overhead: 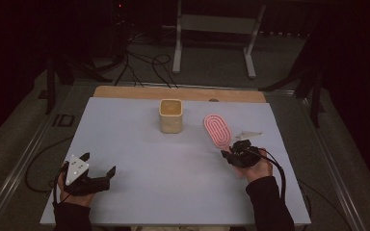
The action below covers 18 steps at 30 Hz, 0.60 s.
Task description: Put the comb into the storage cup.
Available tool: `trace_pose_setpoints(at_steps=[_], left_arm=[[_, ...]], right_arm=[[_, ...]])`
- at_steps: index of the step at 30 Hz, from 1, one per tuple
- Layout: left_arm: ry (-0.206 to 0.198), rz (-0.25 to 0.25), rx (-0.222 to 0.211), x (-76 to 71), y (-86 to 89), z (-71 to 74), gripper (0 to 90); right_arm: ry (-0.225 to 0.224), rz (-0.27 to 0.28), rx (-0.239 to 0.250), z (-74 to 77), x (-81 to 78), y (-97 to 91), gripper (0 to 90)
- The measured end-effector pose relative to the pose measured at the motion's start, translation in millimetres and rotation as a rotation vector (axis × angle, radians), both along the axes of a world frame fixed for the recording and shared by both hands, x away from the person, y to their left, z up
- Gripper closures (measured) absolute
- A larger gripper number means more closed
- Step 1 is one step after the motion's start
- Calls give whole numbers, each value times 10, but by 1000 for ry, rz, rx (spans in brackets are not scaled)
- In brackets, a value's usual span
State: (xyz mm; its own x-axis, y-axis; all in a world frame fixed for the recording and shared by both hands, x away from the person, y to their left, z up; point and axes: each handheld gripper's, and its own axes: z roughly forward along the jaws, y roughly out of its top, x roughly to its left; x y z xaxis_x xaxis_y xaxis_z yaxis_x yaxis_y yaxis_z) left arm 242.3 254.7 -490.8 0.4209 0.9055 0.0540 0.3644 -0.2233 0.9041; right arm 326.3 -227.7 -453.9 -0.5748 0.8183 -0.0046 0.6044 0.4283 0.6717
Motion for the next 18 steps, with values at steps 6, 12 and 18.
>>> trace_pose_setpoints(at_steps=[6,12,18], left_arm=[[6,-15,5,23,-46,-5,1],[14,-28,14,28,-91,-7,1],[26,-20,-5,42,-119,12,1]], right_arm=[[-22,17,11,12,-32,46,700],[-22,28,21,-18,-57,145,700],[-39,38,36,-8,-86,201,700]])
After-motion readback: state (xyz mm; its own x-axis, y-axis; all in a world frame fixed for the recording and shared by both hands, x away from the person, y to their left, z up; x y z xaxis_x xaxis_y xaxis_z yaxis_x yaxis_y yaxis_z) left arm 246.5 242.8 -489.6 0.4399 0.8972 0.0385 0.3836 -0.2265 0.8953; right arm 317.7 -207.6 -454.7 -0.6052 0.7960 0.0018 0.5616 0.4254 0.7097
